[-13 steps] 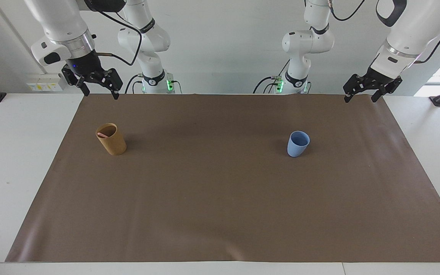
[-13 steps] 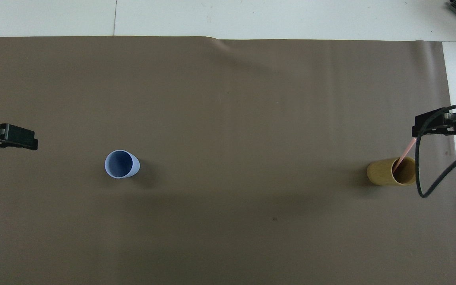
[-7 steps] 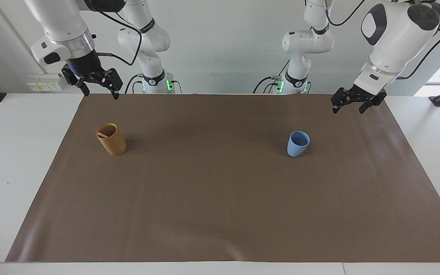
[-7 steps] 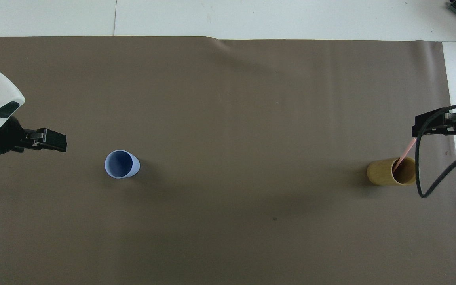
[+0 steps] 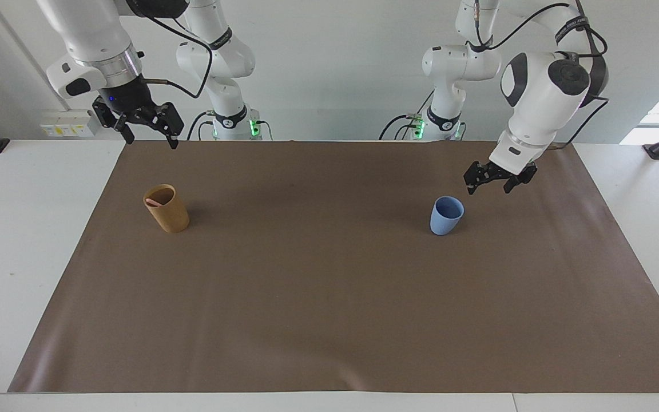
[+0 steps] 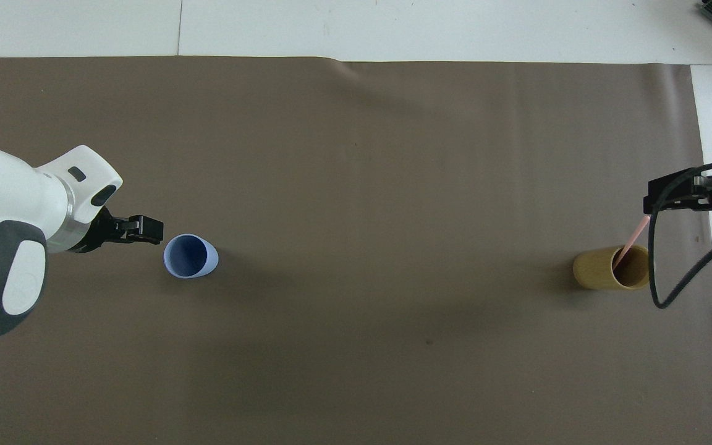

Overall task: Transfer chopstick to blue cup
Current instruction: 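Reach the left gripper down to the blue cup's rim, then close the left gripper on the blue cup's rim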

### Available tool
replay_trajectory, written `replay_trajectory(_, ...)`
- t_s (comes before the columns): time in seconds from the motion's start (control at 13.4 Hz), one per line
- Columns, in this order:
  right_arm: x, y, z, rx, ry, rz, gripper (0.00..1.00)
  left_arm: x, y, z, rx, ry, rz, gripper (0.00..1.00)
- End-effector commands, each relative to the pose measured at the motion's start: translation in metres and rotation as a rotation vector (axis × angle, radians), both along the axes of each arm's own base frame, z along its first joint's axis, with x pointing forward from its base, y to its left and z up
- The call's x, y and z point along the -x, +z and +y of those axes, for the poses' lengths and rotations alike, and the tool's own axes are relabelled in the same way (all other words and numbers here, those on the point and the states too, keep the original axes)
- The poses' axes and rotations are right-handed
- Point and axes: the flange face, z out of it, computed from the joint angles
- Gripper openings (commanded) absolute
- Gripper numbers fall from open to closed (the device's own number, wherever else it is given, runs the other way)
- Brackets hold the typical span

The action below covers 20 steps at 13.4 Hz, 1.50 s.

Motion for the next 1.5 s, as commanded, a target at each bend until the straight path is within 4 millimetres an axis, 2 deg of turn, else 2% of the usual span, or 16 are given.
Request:
replay_trajectory(0.0,0.006,0.0,-0.002,-0.006,0.018,-0.003,1.0,0.011,-0.05,-0.013,0.001,-0.01,0.001,1.0)
replay_trajectory(0.07,0.006,0.0,-0.002,-0.006,0.018,-0.003,1.0,0.016,-0.062,-0.013,-0.001,-0.001,0.007,1.0)
replay_trajectory(0.15,0.006,0.0,-0.003,-0.006,0.016,-0.004,1.0,0.019,-0.065,-0.014,-0.003,0.016,0.012,1.0)
replay_trajectory(0.3,0.005,0.0,-0.003,-0.006,0.016,-0.005,1.0,0.018,-0.07,-0.015,-0.002,0.018,0.007,1.0)
replay_trajectory(0.52,0.005,0.0,-0.002,-0.006,0.018,-0.005,1.0,0.011,-0.098,-0.016,-0.003,0.002,0.022,1.0)
replay_trajectory(0.67,0.005,0.0,-0.002,-0.006,0.018,-0.005,1.0,0.008,-0.098,-0.011,0.0,-0.008,0.008,1.0)
replay_trajectory(0.75,0.006,0.001,-0.002,-0.006,0.018,-0.005,1.0,0.008,-0.098,-0.011,0.0,-0.01,0.008,0.91)
replay_trajectory(0.82,0.005,0.0,-0.002,-0.006,0.018,-0.005,1.0,0.007,-0.098,-0.011,0.0,-0.004,0.007,0.56)
replay_trajectory(0.9,0.006,0.001,-0.002,-0.006,0.018,-0.005,1.0,0.006,-0.097,-0.009,0.001,-0.008,0.008,0.14)
replay_trajectory(0.97,0.006,0.001,-0.001,-0.006,0.019,-0.005,1.0,0.005,-0.096,-0.01,0.0,0.001,0.007,0.0)
replay_trajectory(1.42,0.006,0.001,-0.002,-0.006,0.018,-0.007,1.0,0.003,-0.092,-0.009,-0.002,0.01,0.019,0.0)
